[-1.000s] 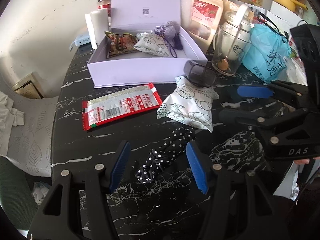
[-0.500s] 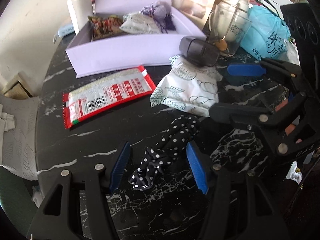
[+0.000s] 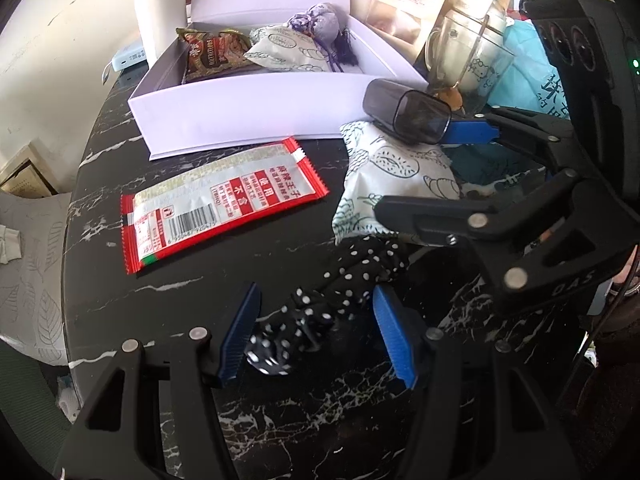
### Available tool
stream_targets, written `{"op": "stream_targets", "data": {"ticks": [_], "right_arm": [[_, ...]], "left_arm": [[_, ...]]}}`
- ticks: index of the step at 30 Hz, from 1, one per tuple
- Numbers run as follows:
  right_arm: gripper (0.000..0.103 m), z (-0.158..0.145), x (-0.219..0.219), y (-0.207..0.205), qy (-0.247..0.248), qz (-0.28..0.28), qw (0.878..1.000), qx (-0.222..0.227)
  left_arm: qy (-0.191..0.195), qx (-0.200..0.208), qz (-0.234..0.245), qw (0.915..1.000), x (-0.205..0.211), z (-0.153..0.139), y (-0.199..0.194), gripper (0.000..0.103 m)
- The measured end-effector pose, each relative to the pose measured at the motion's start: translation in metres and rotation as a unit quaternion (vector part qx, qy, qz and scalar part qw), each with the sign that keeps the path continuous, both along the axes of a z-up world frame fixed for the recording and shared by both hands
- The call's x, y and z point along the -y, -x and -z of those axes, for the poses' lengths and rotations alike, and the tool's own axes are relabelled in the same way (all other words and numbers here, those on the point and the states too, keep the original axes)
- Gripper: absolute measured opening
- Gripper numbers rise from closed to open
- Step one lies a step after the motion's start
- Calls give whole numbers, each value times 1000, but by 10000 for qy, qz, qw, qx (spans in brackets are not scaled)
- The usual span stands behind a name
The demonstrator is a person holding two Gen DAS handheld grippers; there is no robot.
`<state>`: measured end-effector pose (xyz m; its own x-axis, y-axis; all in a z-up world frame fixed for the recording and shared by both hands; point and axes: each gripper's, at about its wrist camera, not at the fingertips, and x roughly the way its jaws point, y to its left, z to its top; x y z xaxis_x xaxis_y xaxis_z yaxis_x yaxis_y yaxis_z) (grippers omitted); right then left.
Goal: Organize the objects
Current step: 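Grasp the black polka-dot scrunchie with the left gripper while the right gripper grasps the white patterned pouch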
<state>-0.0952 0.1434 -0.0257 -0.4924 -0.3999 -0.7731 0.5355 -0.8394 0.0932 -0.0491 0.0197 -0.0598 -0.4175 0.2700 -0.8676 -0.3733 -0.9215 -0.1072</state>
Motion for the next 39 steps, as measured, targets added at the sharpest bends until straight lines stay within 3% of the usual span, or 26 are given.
{"op": "stream_targets", "data": {"ticks": [8, 12, 22, 32, 39], "right_arm": [[91, 4, 0, 0, -183, -7, 9997, -136], [75, -1, -5, -3, -191, 21, 9997, -149], [64, -7, -21, -18, -82, 102, 9999, 29], [63, -11, -27, -48, -89, 38, 9999, 93], [63, -19, -29, -69, -95, -58, 9999, 32]], "left_arm": [[19, -135, 232, 9996, -12, -1, -2, 43], [-6, -132, 317, 9994, -15, -2, -6, 33], [66, 13, 228, 9997, -11, -7, -23, 20], [-40, 122, -219, 9997, 12, -8, -35, 19], [6, 125, -269, 9996, 14, -7, -44, 19]]}}
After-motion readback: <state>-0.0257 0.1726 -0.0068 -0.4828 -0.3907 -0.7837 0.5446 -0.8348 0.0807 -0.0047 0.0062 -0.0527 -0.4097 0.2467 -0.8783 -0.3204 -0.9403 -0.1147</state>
